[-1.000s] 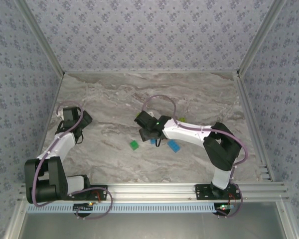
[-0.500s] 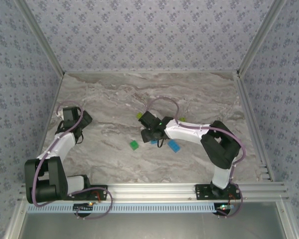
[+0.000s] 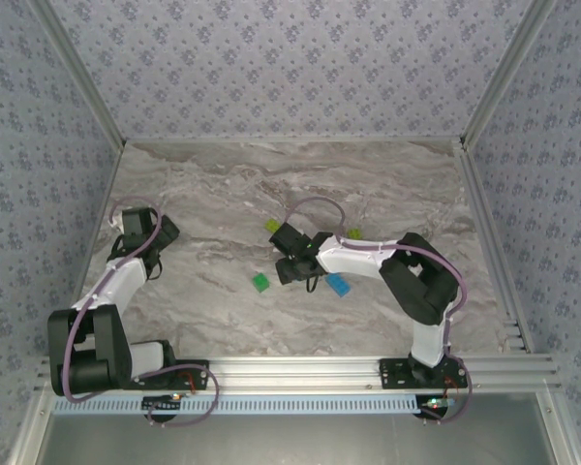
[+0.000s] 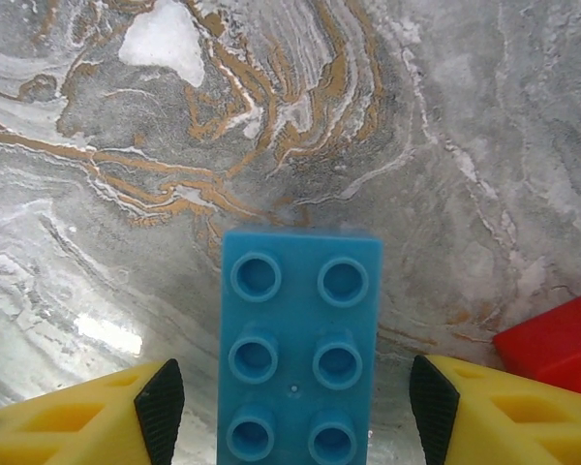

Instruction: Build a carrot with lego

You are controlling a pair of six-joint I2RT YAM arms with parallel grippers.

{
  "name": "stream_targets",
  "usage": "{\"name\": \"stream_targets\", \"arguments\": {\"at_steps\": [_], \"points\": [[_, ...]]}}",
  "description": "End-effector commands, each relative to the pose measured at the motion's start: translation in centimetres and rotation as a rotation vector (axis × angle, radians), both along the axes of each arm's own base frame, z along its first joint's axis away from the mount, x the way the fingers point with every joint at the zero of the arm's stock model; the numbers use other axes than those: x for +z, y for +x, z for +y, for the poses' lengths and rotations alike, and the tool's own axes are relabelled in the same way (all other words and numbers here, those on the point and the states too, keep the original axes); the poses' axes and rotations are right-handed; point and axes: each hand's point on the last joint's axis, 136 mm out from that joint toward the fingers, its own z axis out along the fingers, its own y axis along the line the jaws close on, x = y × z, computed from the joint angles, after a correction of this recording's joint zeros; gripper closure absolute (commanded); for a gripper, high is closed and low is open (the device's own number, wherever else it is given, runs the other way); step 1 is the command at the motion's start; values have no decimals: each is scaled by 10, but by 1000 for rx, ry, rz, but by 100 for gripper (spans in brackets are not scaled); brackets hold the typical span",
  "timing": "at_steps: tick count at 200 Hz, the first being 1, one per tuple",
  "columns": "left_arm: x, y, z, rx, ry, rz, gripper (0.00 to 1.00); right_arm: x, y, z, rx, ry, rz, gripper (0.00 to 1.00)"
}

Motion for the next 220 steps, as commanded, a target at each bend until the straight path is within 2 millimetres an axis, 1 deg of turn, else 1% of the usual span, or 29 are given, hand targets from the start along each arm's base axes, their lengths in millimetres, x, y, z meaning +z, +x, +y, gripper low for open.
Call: {"name": "stream_targets", "arguments": {"at_steps": [1, 29, 32, 62, 72, 74, 77, 86, 112, 127, 139, 161, 183, 195, 208, 220], "points": [[11, 8, 2, 11, 0, -31, 3, -5, 3, 1, -3, -21, -2, 34], [10, 9, 2, 11, -1, -31, 3, -6, 5, 3, 6, -30, -5, 38], [10, 9, 3, 11, -1, -30, 3, -6, 5, 3, 9, -31, -4, 40], [10, 9, 3, 11, -1, -30, 2, -6, 3, 4, 30, -43, -11, 43], [9, 9, 2, 10, -2, -28, 3, -7, 2, 4, 40, -53, -12, 46], [9, 9, 2, 10, -2, -28, 2, 0, 7, 10, 41, -37, -26, 46], [10, 10, 2, 10, -2, -30, 3, 3, 8, 12, 42, -34, -31, 47], [10, 10, 2, 8, -3, -29, 3, 5, 8, 13, 51, -42, -37, 49], [9, 11, 1, 5, -7, -26, 3, 8, 7, 15, 75, -63, -38, 61], [9, 11, 2, 6, -6, -26, 2, 12, 6, 16, 87, -71, -42, 63], [10, 12, 2, 6, -5, -27, 3, 16, 4, 16, 98, -76, -42, 67], [9, 10, 2, 7, -3, -25, 3, 24, 2, 14, 104, -84, -44, 69], [10, 10, 2, 8, -2, -27, 3, 37, -2, 14, 115, -83, -49, 69], [10, 10, 2, 8, -2, -28, 3, 47, -5, 18, 134, -67, -55, 68], [11, 10, 2, 8, -3, -30, 3, 55, -14, 21, 172, -75, -39, 69], [11, 10, 2, 9, -3, -30, 2, 64, -20, 30, 211, -69, -32, 69]]}}
